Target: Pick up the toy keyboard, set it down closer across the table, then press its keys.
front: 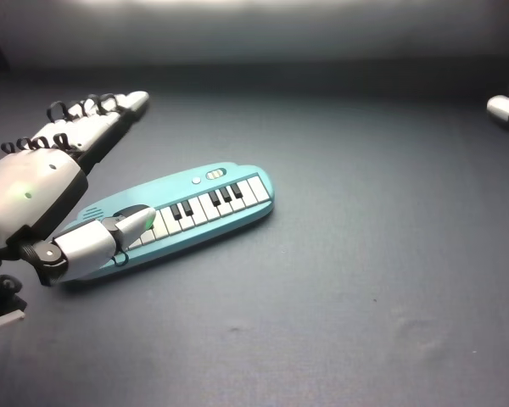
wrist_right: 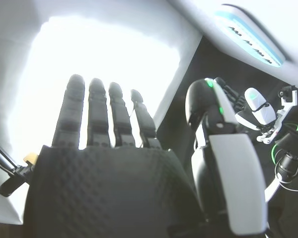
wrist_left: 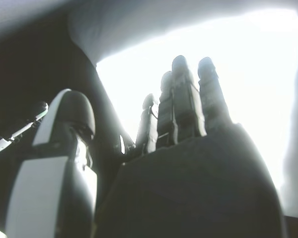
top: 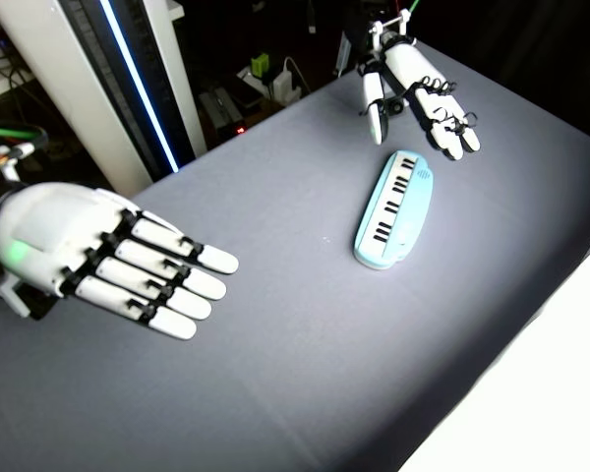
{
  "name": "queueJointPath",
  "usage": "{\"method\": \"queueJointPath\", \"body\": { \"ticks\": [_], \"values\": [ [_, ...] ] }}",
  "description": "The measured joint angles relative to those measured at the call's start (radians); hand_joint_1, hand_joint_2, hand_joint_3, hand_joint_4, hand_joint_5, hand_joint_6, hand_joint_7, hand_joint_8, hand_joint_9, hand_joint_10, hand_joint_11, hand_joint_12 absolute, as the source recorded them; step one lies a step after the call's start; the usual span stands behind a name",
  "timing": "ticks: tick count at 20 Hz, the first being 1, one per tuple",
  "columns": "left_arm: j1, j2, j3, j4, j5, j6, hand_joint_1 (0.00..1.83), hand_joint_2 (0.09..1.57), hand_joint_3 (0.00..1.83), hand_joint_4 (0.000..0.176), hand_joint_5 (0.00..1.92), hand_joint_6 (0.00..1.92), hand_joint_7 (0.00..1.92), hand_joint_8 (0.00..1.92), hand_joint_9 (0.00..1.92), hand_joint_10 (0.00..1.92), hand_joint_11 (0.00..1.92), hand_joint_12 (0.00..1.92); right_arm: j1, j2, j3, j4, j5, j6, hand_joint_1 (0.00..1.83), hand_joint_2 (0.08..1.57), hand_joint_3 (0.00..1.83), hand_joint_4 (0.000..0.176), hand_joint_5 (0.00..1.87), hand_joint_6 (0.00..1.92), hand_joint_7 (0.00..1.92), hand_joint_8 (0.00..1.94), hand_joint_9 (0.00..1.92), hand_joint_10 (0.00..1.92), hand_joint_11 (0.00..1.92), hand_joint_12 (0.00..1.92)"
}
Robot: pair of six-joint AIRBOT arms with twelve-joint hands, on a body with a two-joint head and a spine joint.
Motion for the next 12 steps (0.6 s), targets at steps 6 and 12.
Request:
{"method": "queueJointPath", "body": {
  "ticks": [6, 12],
  "values": [
    [0.000, 0.000, 0.000, -0.001, 0.000, 0.000, 0.70, 1.21, 0.00, 0.000, 0.00, 0.00, 0.00, 0.00, 0.00, 0.00, 0.00, 0.00, 0.000, 0.000, 0.000, 0.000, 0.000, 0.001, 0.49, 1.37, 0.00, 0.000, 0.17, 0.00, 0.03, 0.00, 0.00, 0.00, 0.00, 0.00],
    [-0.066, 0.000, 0.077, -0.010, 0.202, 0.062, 0.77, 0.92, 0.00, 0.096, 0.00, 0.00, 0.00, 0.00, 0.00, 0.00, 0.00, 0.00, 0.000, 0.000, 0.001, 0.001, 0.000, 0.006, 0.50, 1.34, 0.00, 0.000, 0.16, 0.00, 0.00, 0.00, 0.00, 0.00, 0.00, 0.00]
  ]
}}
